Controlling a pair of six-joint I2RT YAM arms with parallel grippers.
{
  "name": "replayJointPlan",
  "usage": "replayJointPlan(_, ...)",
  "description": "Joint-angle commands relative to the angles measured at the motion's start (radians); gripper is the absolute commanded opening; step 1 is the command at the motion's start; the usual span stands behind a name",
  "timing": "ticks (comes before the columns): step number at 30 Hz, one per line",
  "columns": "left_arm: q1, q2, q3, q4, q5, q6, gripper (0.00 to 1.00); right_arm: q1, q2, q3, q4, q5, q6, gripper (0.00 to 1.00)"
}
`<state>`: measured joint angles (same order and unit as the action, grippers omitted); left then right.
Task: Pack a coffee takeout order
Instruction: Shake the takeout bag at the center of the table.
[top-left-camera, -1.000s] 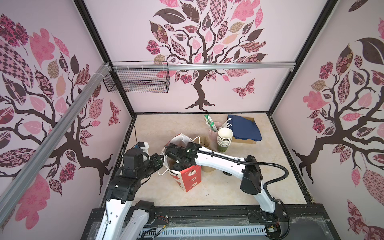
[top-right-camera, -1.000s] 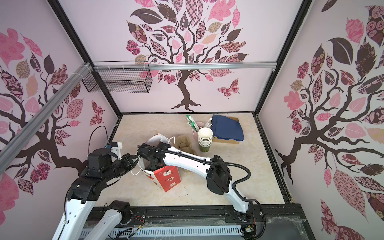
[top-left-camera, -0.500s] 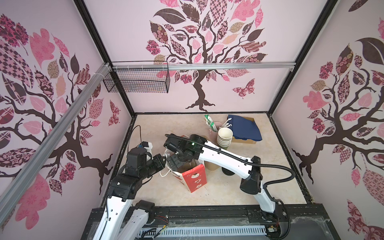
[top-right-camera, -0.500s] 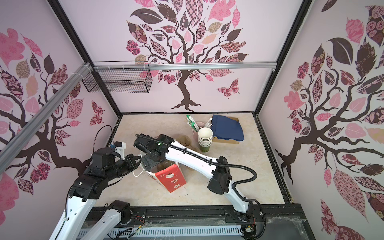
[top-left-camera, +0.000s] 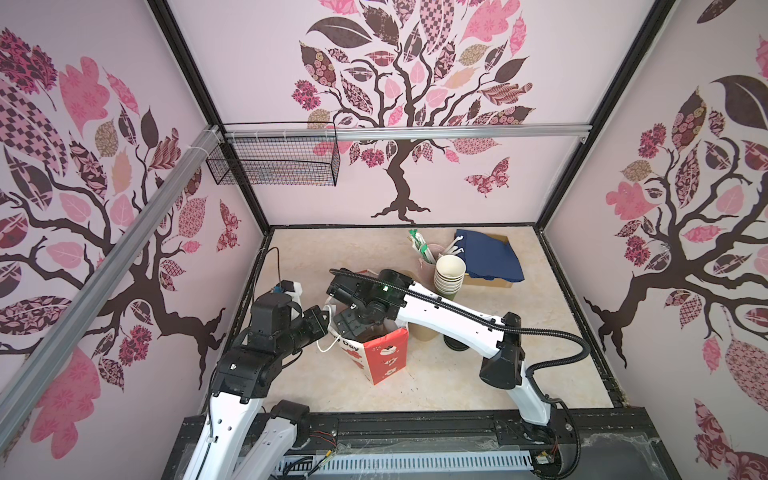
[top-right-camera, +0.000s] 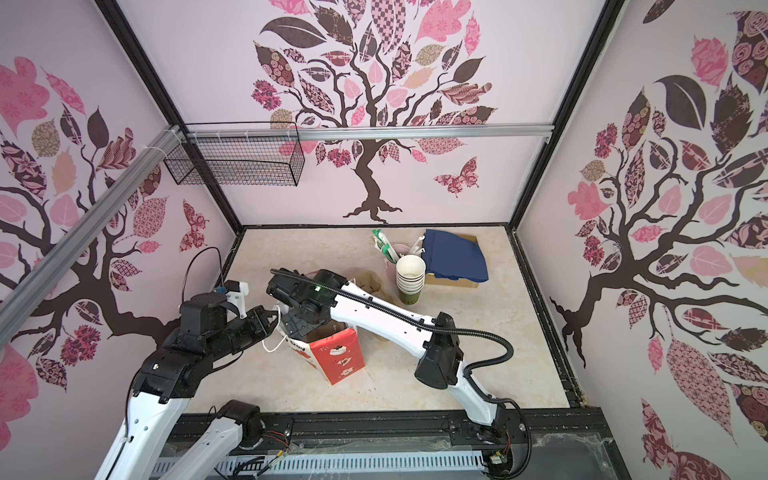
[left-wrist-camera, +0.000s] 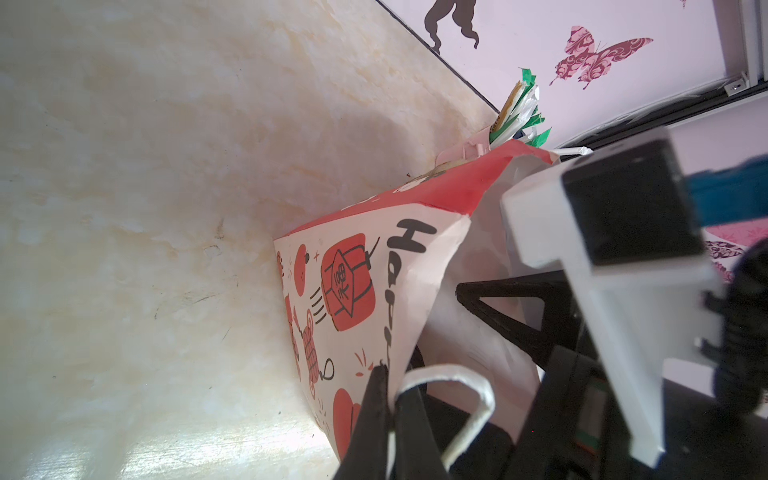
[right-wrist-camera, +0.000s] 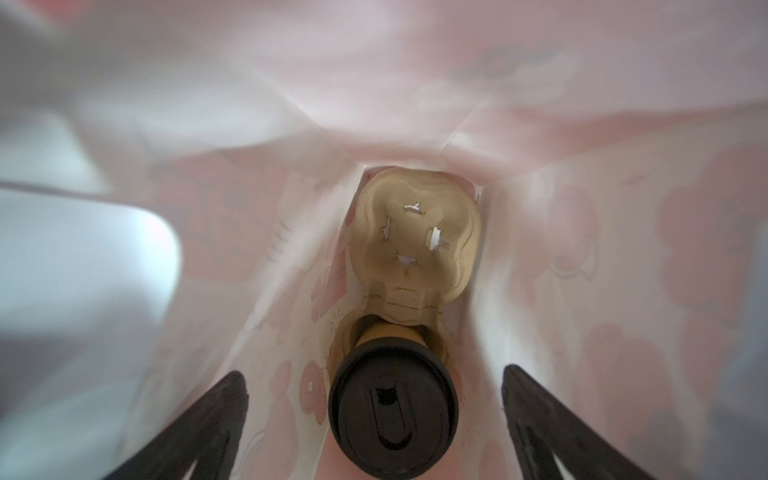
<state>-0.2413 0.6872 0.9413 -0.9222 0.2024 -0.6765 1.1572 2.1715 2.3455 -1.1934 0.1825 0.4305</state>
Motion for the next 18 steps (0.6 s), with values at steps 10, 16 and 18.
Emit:
replayJointPlan(10, -0.001, 0.009, 0.039, 0.013, -0.006, 0.014, 0.04, 0.004, -0.11, 0.105, 0.009, 0.057, 0.005, 0.96)
replayJointPlan(16, -0.001, 0.014, 0.046, 0.015, -0.006, 0.016, 0.04, 0.004, -0.142, 0.209, 0.03, -0.042, 0.012, 0.94)
replayJointPlan(18, -0.001, 0.016, 0.046, 0.015, -0.008, 0.017, 0.04, 0.005, -0.157, 0.222, 0.036, -0.061, 0.014, 0.93)
